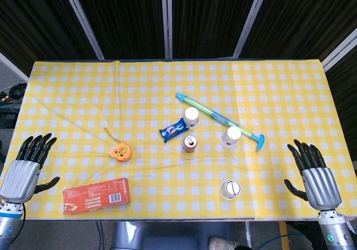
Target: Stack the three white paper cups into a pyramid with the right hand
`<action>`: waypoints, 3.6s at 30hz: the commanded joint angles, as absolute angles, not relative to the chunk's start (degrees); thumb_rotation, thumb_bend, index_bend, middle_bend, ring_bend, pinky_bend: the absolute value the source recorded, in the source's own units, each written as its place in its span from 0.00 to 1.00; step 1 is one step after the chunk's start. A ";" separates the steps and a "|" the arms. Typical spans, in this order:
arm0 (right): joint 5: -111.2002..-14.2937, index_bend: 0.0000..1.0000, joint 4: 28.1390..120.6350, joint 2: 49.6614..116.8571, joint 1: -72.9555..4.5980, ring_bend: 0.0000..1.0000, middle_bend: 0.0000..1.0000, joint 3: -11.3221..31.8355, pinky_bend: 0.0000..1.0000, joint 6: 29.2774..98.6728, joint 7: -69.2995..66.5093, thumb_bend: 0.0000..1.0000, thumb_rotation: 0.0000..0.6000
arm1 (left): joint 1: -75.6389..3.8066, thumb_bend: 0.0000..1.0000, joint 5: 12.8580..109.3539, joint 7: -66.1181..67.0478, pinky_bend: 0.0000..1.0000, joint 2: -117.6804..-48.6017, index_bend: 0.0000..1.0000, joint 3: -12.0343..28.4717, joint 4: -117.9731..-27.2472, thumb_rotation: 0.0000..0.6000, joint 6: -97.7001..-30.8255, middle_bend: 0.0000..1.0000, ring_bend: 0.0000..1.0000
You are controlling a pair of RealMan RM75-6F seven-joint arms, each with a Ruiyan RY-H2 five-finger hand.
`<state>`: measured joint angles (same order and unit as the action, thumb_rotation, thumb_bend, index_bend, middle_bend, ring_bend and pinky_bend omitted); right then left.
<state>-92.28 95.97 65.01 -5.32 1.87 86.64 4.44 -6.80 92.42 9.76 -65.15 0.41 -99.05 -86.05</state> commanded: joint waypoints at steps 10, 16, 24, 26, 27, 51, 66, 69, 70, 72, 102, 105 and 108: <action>-92.36 0.00 96.01 64.98 -5.33 0.00 0.00 1.79 0.00 86.53 4.26 0.16 1.00 | -6.69 0.00 92.34 9.41 0.00 -64.90 0.00 0.49 -99.20 1.00 -86.25 0.00 0.00; -92.52 0.00 96.33 64.91 -5.44 0.00 0.00 1.83 0.00 86.48 4.20 0.16 1.00 | -6.82 0.00 92.27 9.34 0.00 -64.95 0.00 0.53 -99.03 1.00 -86.02 0.00 0.00; -92.95 0.07 96.52 64.62 -5.48 0.00 0.00 1.33 0.00 86.02 4.81 0.16 1.00 | -6.74 0.00 92.07 8.98 0.00 -64.76 0.00 0.72 -99.06 1.00 -86.26 0.00 0.00; -93.46 0.11 96.75 64.26 -5.53 0.00 0.00 0.85 0.00 85.63 4.66 0.16 1.00 | -6.71 0.00 92.22 9.07 0.00 -64.75 0.00 0.70 -99.13 1.00 -86.38 0.00 0.00; -94.14 0.14 97.27 63.68 -5.71 0.00 0.00 0.29 0.00 85.09 3.88 0.16 1.00 | -6.74 0.00 92.29 9.13 0.00 -64.75 0.00 0.65 -99.14 1.00 -86.32 0.00 0.00; -104.79 0.21 106.10 57.19 -11.87 0.00 0.00 -9.12 0.00 70.71 -3.11 0.16 1.00 | -6.71 0.00 92.15 9.26 0.00 -64.36 0.00 0.75 -99.62 1.00 -86.30 0.00 0.00; -95.38 0.20 107.11 64.62 -15.72 0.00 0.00 -4.41 0.00 62.38 4.78 0.17 1.00 | -6.83 0.00 91.87 8.71 0.00 -64.29 0.00 0.78 -99.50 1.00 -85.95 0.00 0.00; -93.74 0.21 106.95 65.59 -16.20 0.00 0.00 -3.52 0.00 61.87 6.04 0.19 1.00 | -6.94 0.00 91.80 8.67 0.00 -64.32 0.00 0.82 -99.45 1.00 -85.76 0.00 0.00; -93.32 0.21 106.99 65.77 -16.34 0.00 0.00 -3.35 0.00 61.69 6.32 0.19 1.00 | -6.95 0.00 91.77 8.66 0.00 -64.33 0.00 0.83 -99.41 1.00 -85.74 0.00 0.00; -92.39 0.21 107.05 66.27 -16.70 0.00 0.00 -2.83 0.00 61.42 6.87 0.19 1.00 | -6.99 0.00 91.64 8.58 0.00 -64.35 0.00 0.87 -99.37 1.00 -85.65 0.00 0.00; -83.56 0.43 105.21 70.43 -19.24 0.00 0.04 -1.25 0.00 58.63 11.57 0.23 1.00 | -7.10 0.00 91.56 8.10 0.00 -64.20 0.00 0.93 -99.41 1.00 -85.59 0.00 0.00; -83.30 0.44 105.75 70.37 -19.51 0.00 0.05 -0.61 0.00 59.27 11.52 0.23 1.00 | -7.11 0.00 91.50 8.09 0.00 -64.22 0.00 0.94 -99.36 1.00 -85.56 0.00 0.00; -83.03 0.44 107.06 69.84 -20.08 0.00 0.06 0.60 0.00 60.17 11.76 0.23 1.00 | -7.15 0.00 91.31 7.99 0.00 -64.21 0.00 1.01 -99.29 1.00 -85.47 0.00 0.00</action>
